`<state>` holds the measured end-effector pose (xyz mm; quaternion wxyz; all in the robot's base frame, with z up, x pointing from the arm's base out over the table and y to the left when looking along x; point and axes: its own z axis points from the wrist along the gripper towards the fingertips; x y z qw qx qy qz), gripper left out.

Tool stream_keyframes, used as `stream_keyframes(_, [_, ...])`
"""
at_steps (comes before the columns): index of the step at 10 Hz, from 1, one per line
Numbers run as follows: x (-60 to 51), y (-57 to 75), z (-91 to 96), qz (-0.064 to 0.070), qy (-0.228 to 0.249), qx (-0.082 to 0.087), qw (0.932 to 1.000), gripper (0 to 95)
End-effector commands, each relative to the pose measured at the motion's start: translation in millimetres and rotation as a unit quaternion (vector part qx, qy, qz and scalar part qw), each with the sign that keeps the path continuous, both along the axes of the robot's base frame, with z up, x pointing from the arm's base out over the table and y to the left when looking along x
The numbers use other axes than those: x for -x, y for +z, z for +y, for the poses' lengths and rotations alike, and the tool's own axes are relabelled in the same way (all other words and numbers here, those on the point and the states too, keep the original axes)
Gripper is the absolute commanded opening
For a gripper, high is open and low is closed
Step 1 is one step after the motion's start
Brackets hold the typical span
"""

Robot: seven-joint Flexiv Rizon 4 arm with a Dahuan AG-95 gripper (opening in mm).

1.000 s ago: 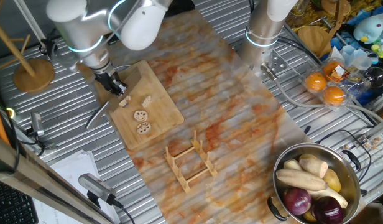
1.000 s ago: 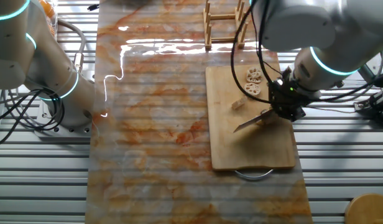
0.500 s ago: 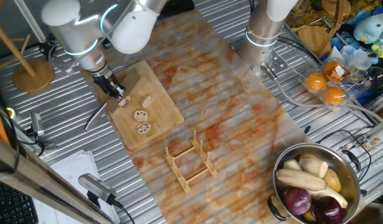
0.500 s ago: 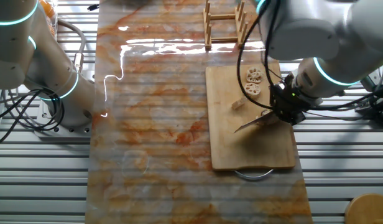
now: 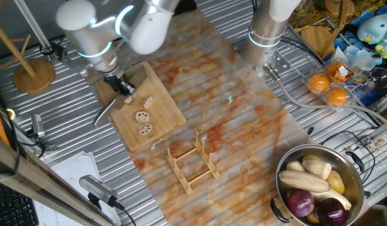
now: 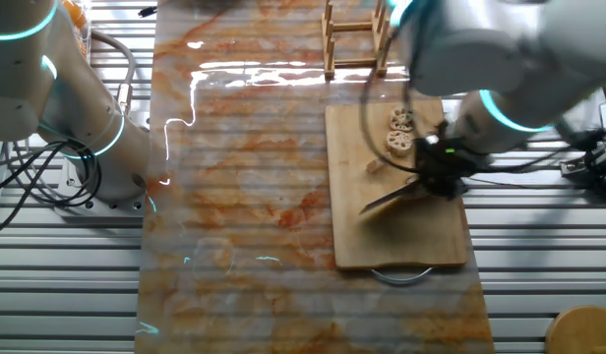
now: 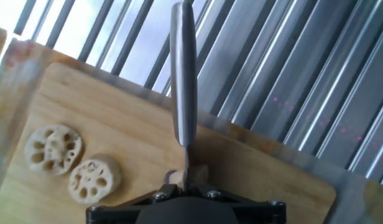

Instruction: Slice the lotus root

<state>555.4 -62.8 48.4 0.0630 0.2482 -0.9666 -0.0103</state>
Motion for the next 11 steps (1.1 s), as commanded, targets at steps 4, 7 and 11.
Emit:
stream_keyframes(4, [1.7, -7.0, 2.0, -0.021, 0.0, -0.007, 0.9997, 0.0])
stream_keyframes(7, [-3.0, 7.5, 8.9, -0.051, 0.013, 0.002, 0.9986, 19.0])
stream_keyframes(11, [-5.7, 12.0, 11.0, -0.065, 0.009, 0.002, 0.9979, 19.0])
